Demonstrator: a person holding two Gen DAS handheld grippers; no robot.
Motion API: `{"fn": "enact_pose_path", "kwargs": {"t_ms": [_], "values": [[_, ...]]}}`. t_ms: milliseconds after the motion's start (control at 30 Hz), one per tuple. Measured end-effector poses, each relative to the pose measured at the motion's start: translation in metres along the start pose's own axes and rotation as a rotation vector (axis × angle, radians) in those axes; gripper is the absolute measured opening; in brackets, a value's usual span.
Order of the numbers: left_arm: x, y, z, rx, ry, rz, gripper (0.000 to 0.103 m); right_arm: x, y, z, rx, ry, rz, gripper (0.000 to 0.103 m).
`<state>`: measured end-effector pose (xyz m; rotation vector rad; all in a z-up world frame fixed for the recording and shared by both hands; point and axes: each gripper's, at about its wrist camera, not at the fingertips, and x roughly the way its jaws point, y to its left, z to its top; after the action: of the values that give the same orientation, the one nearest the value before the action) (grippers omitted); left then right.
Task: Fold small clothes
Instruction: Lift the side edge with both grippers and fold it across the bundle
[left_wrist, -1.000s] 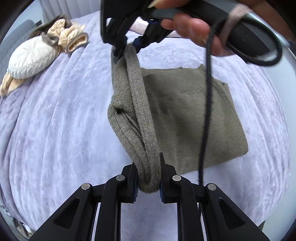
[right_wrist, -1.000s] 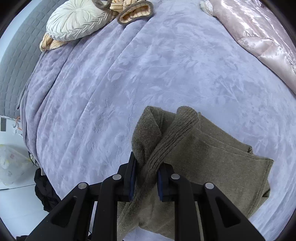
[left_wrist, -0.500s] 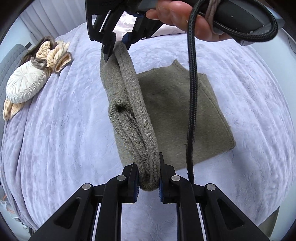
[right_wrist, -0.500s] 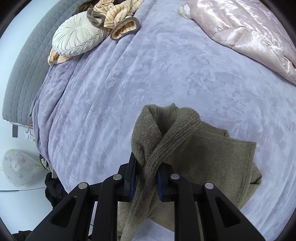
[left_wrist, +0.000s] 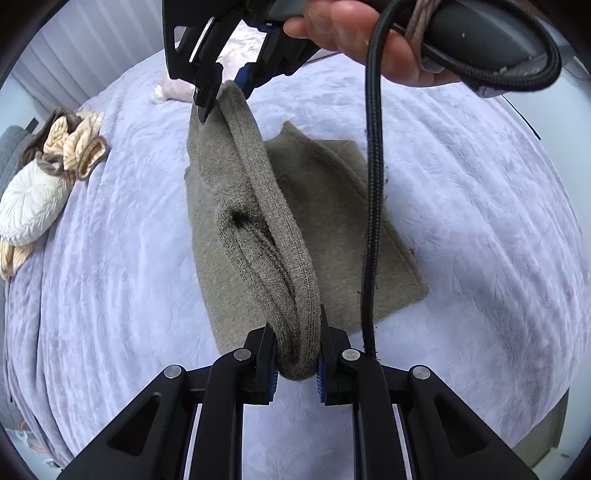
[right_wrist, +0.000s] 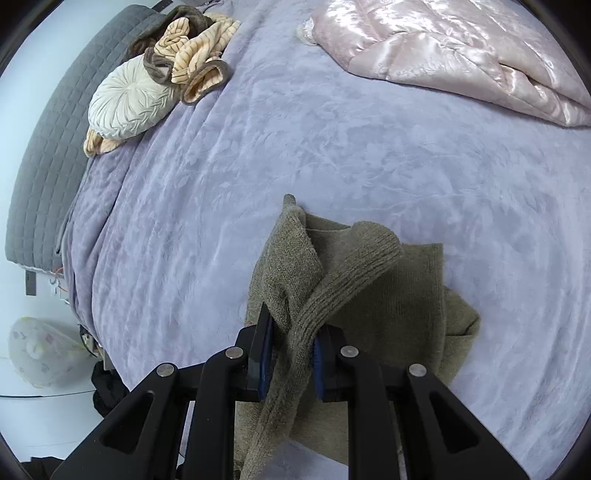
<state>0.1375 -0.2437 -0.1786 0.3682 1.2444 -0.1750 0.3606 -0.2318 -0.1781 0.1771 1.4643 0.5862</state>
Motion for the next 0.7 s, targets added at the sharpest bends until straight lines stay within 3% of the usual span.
{"fn": "enact_pose_path", "kwargs": {"t_ms": [33,100,167,233,300,367,433,500,700], "values": [[0.002,-0.004,0.0,0.007,0.009,0.0,0.017,-0.003,-0.007,-0.002,0.027,-0.016,0.039,0.02],[0.004,-0.013,0.001,0.018,0.013,0.0,0.017,-0.006,-0.013,-0.007,0.002,-0.027,0.011,0.02],[0.008,-0.021,0.003,0.031,0.022,-0.007,0.017,-0.008,-0.027,-0.012,0.042,-0.037,0.05,0.02],[0.012,-0.027,0.006,0.041,0.024,-0.01,0.017,-0.007,-0.034,-0.016,0.021,-0.034,0.012,0.02],[0.018,-0.036,0.008,0.058,0.036,-0.015,0.017,-0.008,-0.047,-0.02,0.056,-0.048,0.037,0.02],[0.025,-0.048,0.009,0.083,0.038,-0.005,0.017,-0.006,-0.053,-0.023,0.026,-0.04,-0.02,0.02],[0.033,-0.056,0.009,0.104,0.052,0.0,0.017,-0.006,-0.063,-0.026,0.052,-0.047,0.015,0.02],[0.041,-0.061,0.009,0.108,0.07,0.002,0.017,-0.003,-0.068,-0.027,0.033,-0.043,-0.016,0.02],[0.062,-0.07,0.01,0.121,0.107,-0.002,0.017,0.012,-0.094,-0.035,0.073,-0.044,0.023,0.02]]}}
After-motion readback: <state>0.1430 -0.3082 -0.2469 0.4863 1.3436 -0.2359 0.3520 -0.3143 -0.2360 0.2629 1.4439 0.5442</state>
